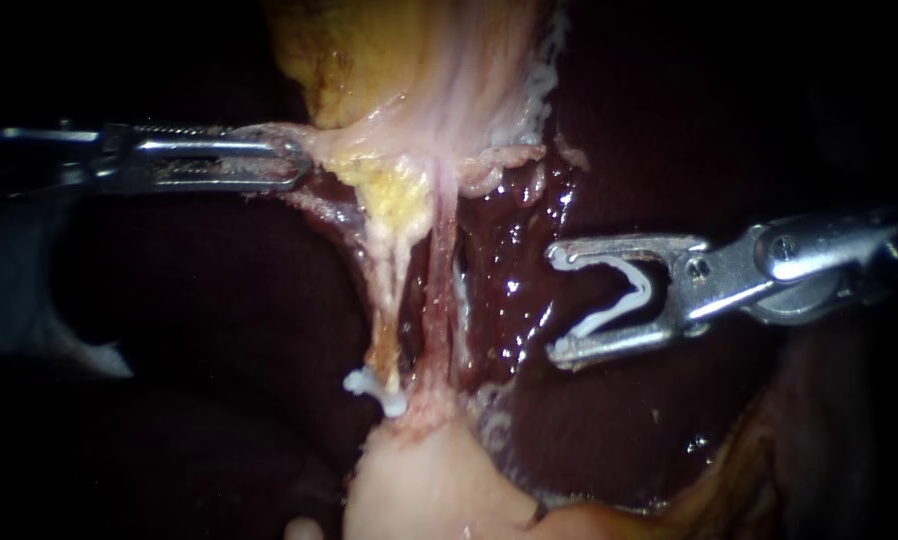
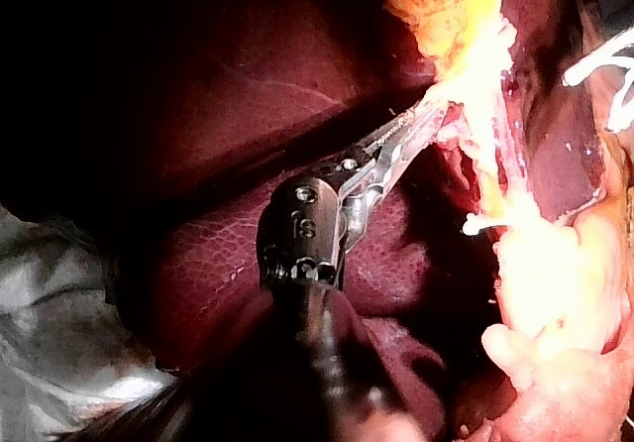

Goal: Clipping second clip left tube

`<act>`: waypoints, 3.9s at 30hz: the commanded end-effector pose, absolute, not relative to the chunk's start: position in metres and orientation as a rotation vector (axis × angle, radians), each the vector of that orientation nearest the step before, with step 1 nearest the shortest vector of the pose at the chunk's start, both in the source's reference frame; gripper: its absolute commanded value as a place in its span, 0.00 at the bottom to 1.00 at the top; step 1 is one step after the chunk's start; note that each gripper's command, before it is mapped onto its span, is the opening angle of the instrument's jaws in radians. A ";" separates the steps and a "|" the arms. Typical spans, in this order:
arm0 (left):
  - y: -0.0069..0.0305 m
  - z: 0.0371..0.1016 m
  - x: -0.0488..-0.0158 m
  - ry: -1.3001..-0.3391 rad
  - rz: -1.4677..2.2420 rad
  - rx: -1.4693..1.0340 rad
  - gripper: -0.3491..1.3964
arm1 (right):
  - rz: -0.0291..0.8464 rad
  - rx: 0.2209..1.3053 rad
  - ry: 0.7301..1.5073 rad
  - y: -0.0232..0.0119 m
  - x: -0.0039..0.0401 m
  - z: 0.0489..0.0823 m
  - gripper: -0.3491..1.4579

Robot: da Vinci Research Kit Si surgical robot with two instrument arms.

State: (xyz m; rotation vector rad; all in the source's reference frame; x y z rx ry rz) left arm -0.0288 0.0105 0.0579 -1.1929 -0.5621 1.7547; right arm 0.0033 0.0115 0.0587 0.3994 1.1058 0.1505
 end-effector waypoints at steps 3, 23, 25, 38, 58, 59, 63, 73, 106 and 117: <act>0.0111 0.0568 -0.0280 -0.579 1.753 -1.195 0.00 | 0.150 0.400 1.104 0.0115 0.0034 0.0588 0.47; 0.0141 0.0490 -0.0229 -0.522 1.683 -1.234 0.00 | 0.189 0.497 1.144 0.0092 0.0104 0.0583 0.47; 0.0139 0.0489 -0.0230 -0.521 1.683 -1.233 0.00 | 0.207 0.522 1.143 0.0089 0.0117 0.0588 0.47; 0.0136 0.0486 -0.0238 -0.513 1.685 -1.234 0.00 | 0.225 0.628 1.168 0.0079 0.0177 0.0619 0.46; 0.0135 0.0485 -0.0242 -0.516 1.685 -1.234 0.00 | 0.251 0.676 1.159 0.0077 0.0211 0.0677 0.46; 0.0135 0.0485 -0.0243 -0.516 1.685 -1.234 0.00 | 0.244 0.683 1.164 0.0076 0.0214 0.0677 0.46; 0.0134 0.0485 -0.0245 -0.517 1.685 -1.235 0.00 | 0.226 0.724 1.214 0.0072 0.0229 0.0675 0.45; 0.0134 0.0486 -0.0248 -0.515 1.690 -1.238 0.00 | 0.212 0.778 1.243 0.0057 0.0269 0.0672 0.44; 0.0133 0.0485 -0.0247 -0.518 1.691 -1.239 0.00 | 0.275 0.855 1.226 0.0041 0.0258 0.0635 0.00; 0.0133 0.0485 -0.0248 -0.518 1.690 -1.239 0.00 | 0.260 0.864 1.178 0.0042 0.0257 0.0638 0.00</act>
